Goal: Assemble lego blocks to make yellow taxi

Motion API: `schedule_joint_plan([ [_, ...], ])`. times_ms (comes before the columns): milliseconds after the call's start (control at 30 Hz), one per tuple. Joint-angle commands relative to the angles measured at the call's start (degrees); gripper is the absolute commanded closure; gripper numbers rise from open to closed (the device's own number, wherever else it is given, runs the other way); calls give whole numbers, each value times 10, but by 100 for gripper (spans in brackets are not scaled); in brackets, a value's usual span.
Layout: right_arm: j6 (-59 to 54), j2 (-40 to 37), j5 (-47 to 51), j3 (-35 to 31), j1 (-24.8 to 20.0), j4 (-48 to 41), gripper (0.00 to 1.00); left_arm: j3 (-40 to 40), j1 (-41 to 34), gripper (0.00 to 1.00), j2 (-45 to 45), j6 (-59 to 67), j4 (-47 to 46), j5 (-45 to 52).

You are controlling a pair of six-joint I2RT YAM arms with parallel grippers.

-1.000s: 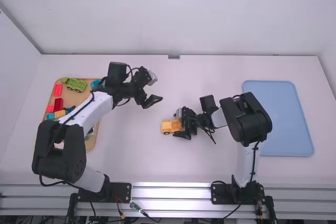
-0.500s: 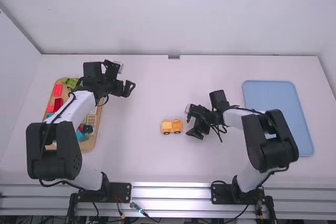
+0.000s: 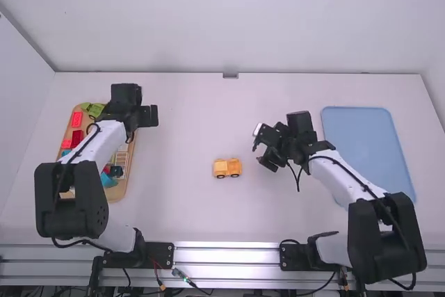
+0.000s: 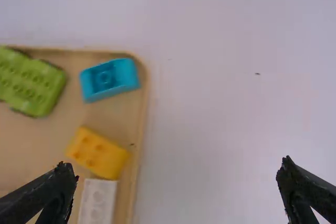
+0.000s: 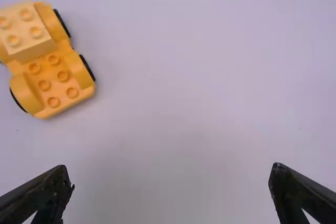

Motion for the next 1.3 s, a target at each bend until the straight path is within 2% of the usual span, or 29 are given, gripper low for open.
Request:
schedule_joint_plan([
  [0,4,-25,8,-3,0,-2,1,11,18,1,-5,-47,-12,-56],
  [133,0,-36,9,-3,1,2,1,58,73,1,10,-38,-76,40],
  [333,27,-37,9,-3,-11,22,1,147,148,1,53,-96,-162,49],
  [367,36,-37,9,-3,-11,30,1,187,168,1,77,-99,-208,55],
  [567,58,-37,39,-3,-11,52,1,301,219,1,158,-117,-329,46],
  [667,62,-37,46,-3,-11,54,1,332,243,1,197,-129,-336,60],
  [867,62,-37,49,-3,-11,54,1,328,278,1,236,-207,-322,31],
  [1033,62,-37,48,-3,-11,54,1,297,295,1,238,-209,-274,59],
  [1267,62,-37,48,-3,-11,54,1,284,294,1,238,-438,-282,65],
])
